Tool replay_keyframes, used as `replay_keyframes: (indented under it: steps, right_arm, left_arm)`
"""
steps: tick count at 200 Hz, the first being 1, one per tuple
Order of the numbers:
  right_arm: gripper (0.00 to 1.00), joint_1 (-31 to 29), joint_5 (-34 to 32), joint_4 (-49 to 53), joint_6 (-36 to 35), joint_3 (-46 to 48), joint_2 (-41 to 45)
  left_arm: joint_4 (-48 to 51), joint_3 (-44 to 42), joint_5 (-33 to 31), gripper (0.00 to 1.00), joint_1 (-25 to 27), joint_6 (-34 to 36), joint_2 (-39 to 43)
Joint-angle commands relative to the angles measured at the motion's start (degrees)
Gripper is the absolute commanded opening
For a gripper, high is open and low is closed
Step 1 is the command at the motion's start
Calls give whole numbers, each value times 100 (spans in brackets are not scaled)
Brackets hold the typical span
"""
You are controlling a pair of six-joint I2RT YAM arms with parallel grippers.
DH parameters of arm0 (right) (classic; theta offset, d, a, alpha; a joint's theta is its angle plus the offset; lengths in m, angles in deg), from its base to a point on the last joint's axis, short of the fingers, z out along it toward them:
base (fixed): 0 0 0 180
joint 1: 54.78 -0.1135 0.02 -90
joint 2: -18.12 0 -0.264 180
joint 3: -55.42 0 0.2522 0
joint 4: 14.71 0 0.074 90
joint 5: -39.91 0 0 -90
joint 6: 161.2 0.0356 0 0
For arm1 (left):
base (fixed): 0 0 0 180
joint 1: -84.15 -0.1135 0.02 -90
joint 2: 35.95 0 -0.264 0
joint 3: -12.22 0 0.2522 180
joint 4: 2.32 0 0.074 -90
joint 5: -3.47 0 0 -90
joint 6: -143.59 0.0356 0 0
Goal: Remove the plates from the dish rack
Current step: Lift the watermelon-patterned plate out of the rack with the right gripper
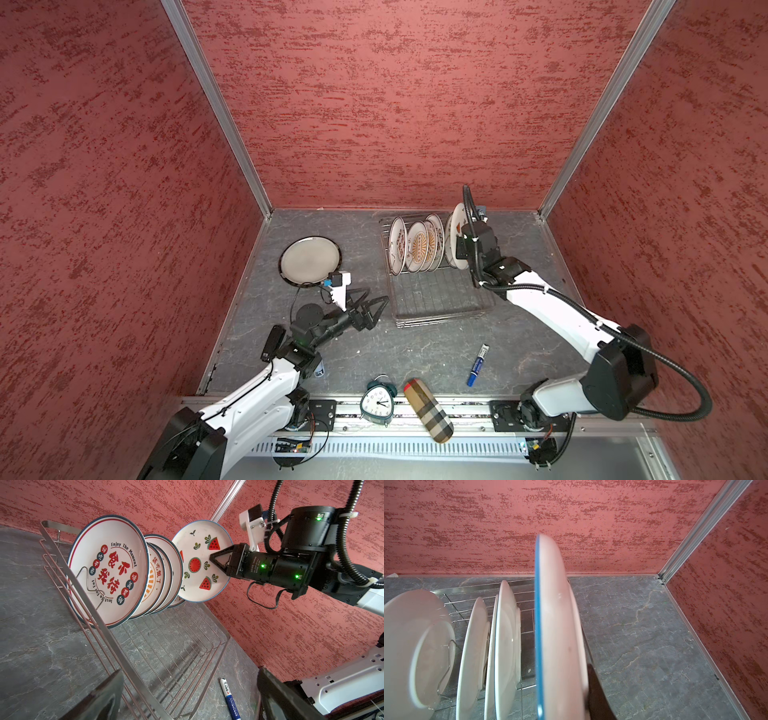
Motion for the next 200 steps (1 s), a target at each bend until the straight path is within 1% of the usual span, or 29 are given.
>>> replay_keyframes:
  steps: [1, 26, 39, 66, 85, 109, 131, 179, 200]
  right_arm:
    - [0, -128, -387, -903, -20, 91, 650]
    - [0, -275, -513, -897, 52, 359, 1097]
    - [0, -339, -513, -957, 34, 528, 1354]
    - [0, -411, -316, -1185, 84, 1024, 2044]
    - [0, -413, -8, -1314, 173, 1360, 2553]
    - [0, -412, 475, -1563, 362, 1741, 3062]
    - [0, -413, 1122, -1770, 587, 2005, 3301]
    - [0, -413, 2519, -2506, 1079, 2527, 3525]
    - [0, -413, 3204, -2967, 1368, 2762, 3523]
  left_arm:
    - [-45, -96, -138, 99, 16, 37, 36]
    - [-1, -131, -382, 99, 9, -35, 74]
    - [16, -140, -412, 100, 7, 5, 104]
    - [301, -109, -530, 99, 7, 75, 298]
    - [299, -162, -532, 99, 15, 42, 419]
    - [360, -205, -661, 99, 16, -60, 523]
    - [264, -275, -769, 99, 16, -169, 535]
    - [43, -400, -804, 99, 16, -263, 572]
    - [-235, -515, -626, 99, 16, -305, 656]
